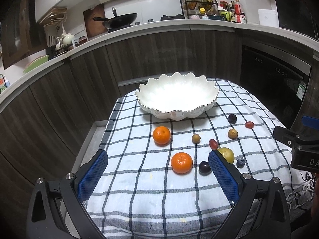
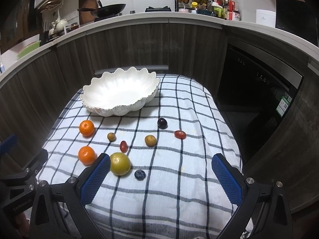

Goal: Organize fruits
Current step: 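Move the left tool toward the tangerine while the right tool approaches the yellow-green citrus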

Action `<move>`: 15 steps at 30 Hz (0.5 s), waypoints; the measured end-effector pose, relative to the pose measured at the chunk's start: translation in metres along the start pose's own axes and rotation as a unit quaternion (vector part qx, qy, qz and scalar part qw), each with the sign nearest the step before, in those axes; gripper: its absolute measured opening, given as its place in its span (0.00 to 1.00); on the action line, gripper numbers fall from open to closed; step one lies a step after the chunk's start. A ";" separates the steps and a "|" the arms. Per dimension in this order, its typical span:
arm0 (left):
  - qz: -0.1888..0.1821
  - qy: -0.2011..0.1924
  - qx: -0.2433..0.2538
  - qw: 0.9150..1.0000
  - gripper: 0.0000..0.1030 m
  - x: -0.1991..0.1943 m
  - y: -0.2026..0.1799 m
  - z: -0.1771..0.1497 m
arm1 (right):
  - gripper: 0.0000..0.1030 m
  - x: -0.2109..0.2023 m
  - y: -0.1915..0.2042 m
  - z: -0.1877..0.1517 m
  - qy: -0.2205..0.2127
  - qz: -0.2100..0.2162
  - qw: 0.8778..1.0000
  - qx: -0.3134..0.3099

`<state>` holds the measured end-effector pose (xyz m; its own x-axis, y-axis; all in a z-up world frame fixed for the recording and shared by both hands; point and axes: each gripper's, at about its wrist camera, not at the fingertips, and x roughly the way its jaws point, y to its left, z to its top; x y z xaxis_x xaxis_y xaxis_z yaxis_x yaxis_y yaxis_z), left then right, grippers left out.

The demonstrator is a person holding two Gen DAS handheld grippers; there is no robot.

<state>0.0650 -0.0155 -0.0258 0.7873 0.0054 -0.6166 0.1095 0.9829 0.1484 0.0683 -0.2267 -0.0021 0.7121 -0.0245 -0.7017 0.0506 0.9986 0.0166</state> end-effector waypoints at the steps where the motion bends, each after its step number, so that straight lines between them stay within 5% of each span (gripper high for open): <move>1: -0.002 0.002 0.002 1.000 1.00 0.003 0.000 0.000 | 1.00 0.002 0.000 0.001 0.002 0.000 1.000 -0.001; 15: -0.017 0.027 0.020 0.999 0.96 0.034 -0.004 0.000 | 0.99 0.034 0.008 0.000 0.031 0.000 0.999 -0.017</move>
<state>0.0913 -0.0196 -0.0470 0.7484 -0.0172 -0.6630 0.1608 0.9746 0.1562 0.0927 -0.2198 -0.0259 0.6671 -0.0222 -0.7446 0.0265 0.9996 -0.0061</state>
